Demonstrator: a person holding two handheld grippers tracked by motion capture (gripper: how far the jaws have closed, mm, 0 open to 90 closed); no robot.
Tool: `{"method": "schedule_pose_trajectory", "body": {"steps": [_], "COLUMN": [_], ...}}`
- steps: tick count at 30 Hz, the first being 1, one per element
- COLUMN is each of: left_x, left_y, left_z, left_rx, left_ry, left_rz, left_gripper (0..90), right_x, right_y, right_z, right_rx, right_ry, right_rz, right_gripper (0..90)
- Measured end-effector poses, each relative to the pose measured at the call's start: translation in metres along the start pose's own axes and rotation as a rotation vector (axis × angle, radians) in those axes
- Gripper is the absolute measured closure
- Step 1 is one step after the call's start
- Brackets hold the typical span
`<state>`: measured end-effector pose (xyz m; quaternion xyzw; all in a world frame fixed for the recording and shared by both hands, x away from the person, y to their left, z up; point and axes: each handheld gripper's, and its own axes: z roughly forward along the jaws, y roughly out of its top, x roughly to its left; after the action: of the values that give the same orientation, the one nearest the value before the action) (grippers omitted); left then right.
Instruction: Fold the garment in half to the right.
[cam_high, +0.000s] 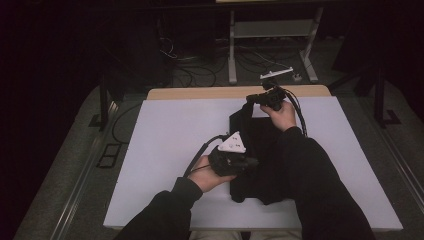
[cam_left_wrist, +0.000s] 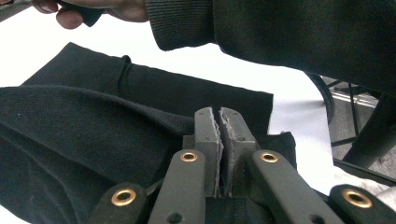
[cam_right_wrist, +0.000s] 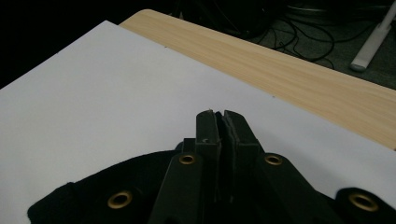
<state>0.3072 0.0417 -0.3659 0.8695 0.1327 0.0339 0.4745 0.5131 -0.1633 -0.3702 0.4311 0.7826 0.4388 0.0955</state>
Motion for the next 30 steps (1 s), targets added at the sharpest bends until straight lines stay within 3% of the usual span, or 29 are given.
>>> {"method": "schedule_pose_trajectory", "body": {"steps": [13, 30], "left_x": [-0.007, -0.013], "left_y": [0.011, 0.019], "left_z": [0.021, 0.049], "left_rx": [0.002, 0.003], "left_ry": [-0.037, -0.077], "left_rz": [0.026, 0.029], "left_gripper": [84.9, 85.0], "right_x": [-0.015, -0.037], "right_y": [-0.01, -0.025], "right_z": [-0.011, -0.027], "right_rx": [-0.01, -0.022], "right_ry": [-0.016, -0.039], "right_rz": [0.027, 0.072], "right_gripper": [83.8, 83.8]}}
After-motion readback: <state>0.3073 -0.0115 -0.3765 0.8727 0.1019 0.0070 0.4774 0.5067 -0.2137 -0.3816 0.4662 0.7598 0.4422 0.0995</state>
